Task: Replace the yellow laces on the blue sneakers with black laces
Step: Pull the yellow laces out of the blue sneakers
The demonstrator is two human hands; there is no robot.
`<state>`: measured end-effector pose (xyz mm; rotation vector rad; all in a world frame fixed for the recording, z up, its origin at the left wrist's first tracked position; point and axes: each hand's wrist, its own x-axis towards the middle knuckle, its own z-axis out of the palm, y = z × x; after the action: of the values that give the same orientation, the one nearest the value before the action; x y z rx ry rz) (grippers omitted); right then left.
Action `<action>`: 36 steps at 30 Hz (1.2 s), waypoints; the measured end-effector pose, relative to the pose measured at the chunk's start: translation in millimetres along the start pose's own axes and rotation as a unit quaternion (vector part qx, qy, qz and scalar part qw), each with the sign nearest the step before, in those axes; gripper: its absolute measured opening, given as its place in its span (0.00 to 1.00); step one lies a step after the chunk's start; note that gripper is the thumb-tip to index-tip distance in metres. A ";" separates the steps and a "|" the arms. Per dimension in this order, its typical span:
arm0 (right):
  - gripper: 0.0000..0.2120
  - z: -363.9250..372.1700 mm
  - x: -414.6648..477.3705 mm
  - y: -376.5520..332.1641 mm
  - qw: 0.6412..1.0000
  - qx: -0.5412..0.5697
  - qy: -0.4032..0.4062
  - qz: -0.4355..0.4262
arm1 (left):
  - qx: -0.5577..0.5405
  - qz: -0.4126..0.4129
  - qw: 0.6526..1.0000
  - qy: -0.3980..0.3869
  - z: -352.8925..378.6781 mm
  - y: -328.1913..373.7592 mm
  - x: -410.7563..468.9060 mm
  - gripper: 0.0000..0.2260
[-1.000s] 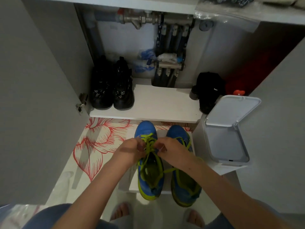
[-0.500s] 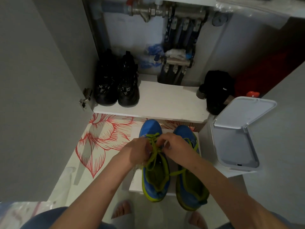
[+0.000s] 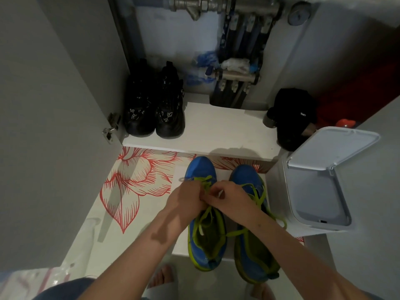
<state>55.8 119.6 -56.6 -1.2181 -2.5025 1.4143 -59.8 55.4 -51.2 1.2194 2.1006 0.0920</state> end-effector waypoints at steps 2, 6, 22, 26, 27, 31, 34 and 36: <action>0.12 0.5 1.5 0.4 1.000 0.019 0.021 -0.011 | -0.014 -0.003 1.000 0.006 0.5 -0.7 0.1 0.11; 0.04 -10.8 5.1 -3.5 0.987 0.117 0.112 -0.018 | 0.005 -0.005 1.000 0.000 0.7 -1.3 -1.3 0.12; 0.10 -24.5 -2.1 -3.3 0.995 -0.070 -0.074 0.002 | -0.277 -0.045 0.956 0.083 -8.8 1.7 3.0 0.11; 0.08 -11.4 -5.2 -6.0 0.993 -0.079 -0.065 -0.058 | -0.292 -0.084 0.951 0.064 -17.9 -0.8 7.2 0.10; 0.08 -8.9 -4.3 -5.3 0.992 -0.091 -0.057 -0.058 | -0.177 -0.082 0.980 0.046 -17.6 -2.3 4.8 0.11; 0.05 -1.4 -0.6 0.1 0.994 -0.096 -0.039 -0.044 | 0.088 -0.007 0.992 -0.089 -8.3 -8.8 -0.2 0.07; 0.05 2.6 3.0 4.0 0.991 -0.123 -0.047 -0.032 | 0.082 0.014 0.990 -0.114 -12.1 -8.4 1.5 0.04; 0.07 3.8 3.4 6.0 0.995 -0.086 -0.047 -0.010 | 0.076 0.030 0.991 -0.103 -14.7 -8.3 -0.7 0.04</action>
<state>55.7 120.8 -64.5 -1.1729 -2.7417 1.3058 -74.5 54.3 -42.9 1.3220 1.9206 -0.1647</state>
